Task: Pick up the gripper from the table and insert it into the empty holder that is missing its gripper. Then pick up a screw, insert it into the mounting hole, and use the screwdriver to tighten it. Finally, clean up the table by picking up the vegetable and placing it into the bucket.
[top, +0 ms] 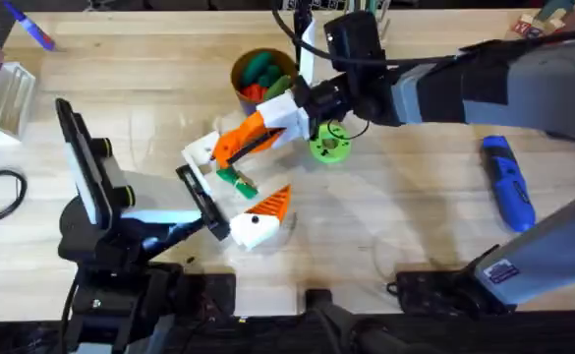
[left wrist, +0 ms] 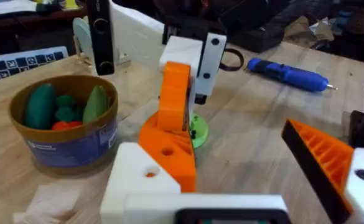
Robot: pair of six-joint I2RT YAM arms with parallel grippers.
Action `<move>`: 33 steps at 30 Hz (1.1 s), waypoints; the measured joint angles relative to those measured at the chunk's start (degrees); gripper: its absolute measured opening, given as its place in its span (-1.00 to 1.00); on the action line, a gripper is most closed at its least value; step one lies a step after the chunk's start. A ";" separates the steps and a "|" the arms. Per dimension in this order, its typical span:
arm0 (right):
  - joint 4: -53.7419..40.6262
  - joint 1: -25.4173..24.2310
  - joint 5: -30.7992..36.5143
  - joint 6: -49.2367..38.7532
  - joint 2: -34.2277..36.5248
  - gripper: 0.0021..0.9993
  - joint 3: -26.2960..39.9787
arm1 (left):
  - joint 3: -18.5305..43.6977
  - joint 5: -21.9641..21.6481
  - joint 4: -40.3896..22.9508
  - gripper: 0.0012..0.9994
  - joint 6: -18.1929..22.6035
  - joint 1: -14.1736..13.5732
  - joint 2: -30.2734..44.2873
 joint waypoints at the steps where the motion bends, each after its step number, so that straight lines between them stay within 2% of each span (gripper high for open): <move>1: 0.00 0.00 0.02 0.95 0.00 -0.99 -0.03 | 0.00 0.07 0.00 0.97 -0.53 0.00 0.00; 8: 0.15 0.08 1.39 7.60 0.00 -0.99 -0.24 | -0.03 0.23 0.00 0.97 -3.66 0.00 0.00; 12: 5.23 0.49 1.67 9.03 0.49 -0.99 -0.47 | -0.03 -1.01 0.23 0.97 -4.75 0.00 -0.14; 17: 8.85 0.50 0.26 9.42 2.52 -0.99 -0.51 | -0.03 -1.66 0.20 0.97 -6.10 0.00 -0.42; 33: 9.92 0.33 -0.79 7.13 3.76 -0.99 -0.44 | -0.03 -1.83 0.22 0.97 -7.21 0.00 -0.42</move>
